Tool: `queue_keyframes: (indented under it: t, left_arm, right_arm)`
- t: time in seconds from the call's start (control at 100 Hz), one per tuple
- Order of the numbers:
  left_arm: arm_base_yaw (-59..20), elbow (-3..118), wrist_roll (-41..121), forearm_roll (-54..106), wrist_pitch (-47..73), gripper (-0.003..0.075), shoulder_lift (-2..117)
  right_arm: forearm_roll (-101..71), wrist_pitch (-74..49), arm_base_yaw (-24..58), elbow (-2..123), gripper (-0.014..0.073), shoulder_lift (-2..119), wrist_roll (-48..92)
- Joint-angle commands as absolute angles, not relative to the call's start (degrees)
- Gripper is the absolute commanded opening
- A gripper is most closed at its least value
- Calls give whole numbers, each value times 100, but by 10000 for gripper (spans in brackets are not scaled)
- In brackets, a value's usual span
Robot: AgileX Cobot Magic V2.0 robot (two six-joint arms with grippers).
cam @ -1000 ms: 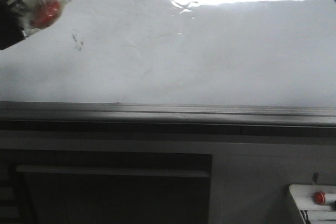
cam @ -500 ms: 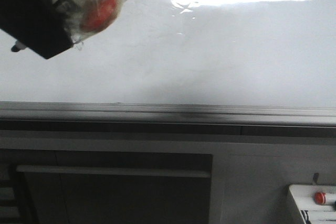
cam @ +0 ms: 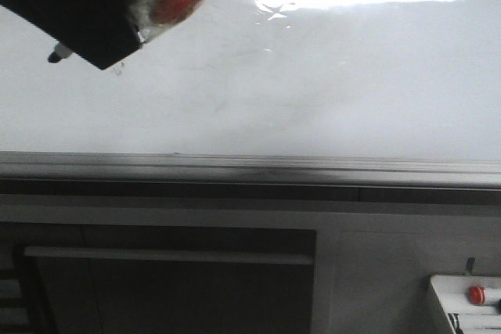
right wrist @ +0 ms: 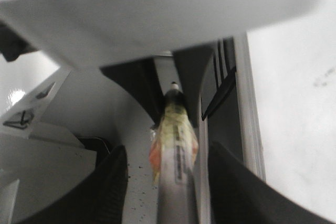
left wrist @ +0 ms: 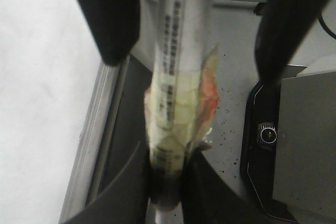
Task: Write number 2 on whiteboard
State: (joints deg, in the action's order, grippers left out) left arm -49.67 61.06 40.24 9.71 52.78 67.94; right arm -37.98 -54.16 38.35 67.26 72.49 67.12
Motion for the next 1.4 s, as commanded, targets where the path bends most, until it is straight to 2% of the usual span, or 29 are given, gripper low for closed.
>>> queue_keyframes:
  t: [0.0,0.31,0.62,0.76,0.92,0.99,1.06,1.11,1.18,1.23,1.39]
  left_arm:
    - [-5019,6282,4077,1116,4998,-18,6652]
    - [-5019,6282,4169,1116,4988,-18,6652]
    - [-5019,6282,4169,1116,4988,-18,6652]
    - [-5019,6282,4169,1116,4988,-18,6652]
    - [-5019,6282,4169,1116,4988,-13,6652]
    - [-5019,6282,4159,1116,4998,47,6652]
    - [-5019,6282,4159,1116,4998,174,6647]
    - [-4995,6282,4159,1101,4988,292,6634]
    - [-4906,6282,4070,1022,4988,401,6581]
    - [-4789,6282,3828,1007,4892,432,6508]
    - [-4308,6257,3540,1007,4849,431,6131]
  right_arm:
    - [-4041,-5133,3846,6923,311,7263,7216]
    - [-4041,-5143,3846,6923,307,7315,7438]
    - [-4041,-5162,3846,6923,99,7315,7438]
    - [-4041,-5167,3846,6923,47,7315,7438]
    - [-4041,-5167,3846,6923,29,7315,7438]
    - [-4041,-5167,3846,6923,28,7315,7438]
    - [-4041,-5167,3846,6923,27,7300,7427]
    - [-4041,-5123,3846,6923,28,7241,7339]
    - [-4017,-5054,3846,6923,27,7142,7210]
    - [-3904,-4958,3846,6923,27,7040,7009]
    - [-3006,-4791,3846,6923,27,6668,5840]
